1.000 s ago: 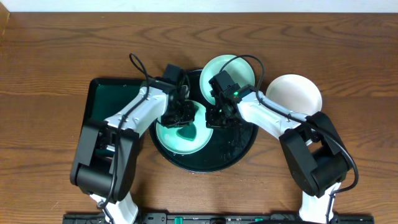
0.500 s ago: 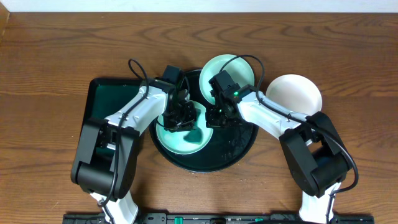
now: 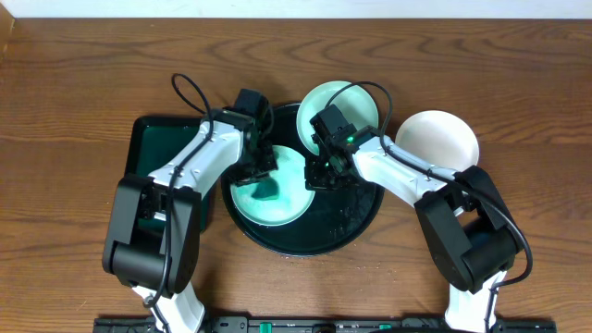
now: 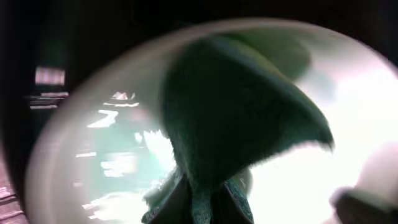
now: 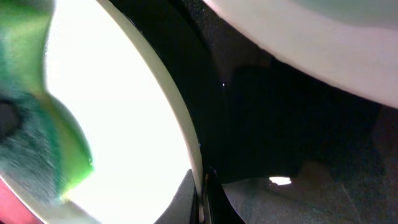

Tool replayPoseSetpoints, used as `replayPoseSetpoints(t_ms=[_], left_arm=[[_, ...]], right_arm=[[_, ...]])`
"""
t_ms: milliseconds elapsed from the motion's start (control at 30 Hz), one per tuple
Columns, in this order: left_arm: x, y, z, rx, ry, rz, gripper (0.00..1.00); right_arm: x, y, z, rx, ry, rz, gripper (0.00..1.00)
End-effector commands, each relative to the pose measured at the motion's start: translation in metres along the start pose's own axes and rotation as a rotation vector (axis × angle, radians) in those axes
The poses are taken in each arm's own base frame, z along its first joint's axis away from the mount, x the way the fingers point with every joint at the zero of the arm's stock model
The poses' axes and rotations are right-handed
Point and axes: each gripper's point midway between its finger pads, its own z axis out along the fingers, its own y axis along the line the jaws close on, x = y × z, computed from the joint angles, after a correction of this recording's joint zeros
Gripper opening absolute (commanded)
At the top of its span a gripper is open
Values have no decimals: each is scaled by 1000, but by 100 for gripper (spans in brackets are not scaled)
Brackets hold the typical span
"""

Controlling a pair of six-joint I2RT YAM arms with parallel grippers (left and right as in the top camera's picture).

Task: Clean dirty plates on tray and stack at the side
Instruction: 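Scrub the pale green plate with the sponge in the left gripper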

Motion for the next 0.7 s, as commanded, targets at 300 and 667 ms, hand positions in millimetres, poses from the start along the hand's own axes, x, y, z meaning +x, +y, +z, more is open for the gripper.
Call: replayPoseSetpoints(t_ms=[300,667], left_arm=[[65,-21,2,72,230,371,7],[57,-59,1,244,158,529,7]], right_arm=[[-2,-12,6,44,3,15,1],[-2,-12,6,43,3,15,1]])
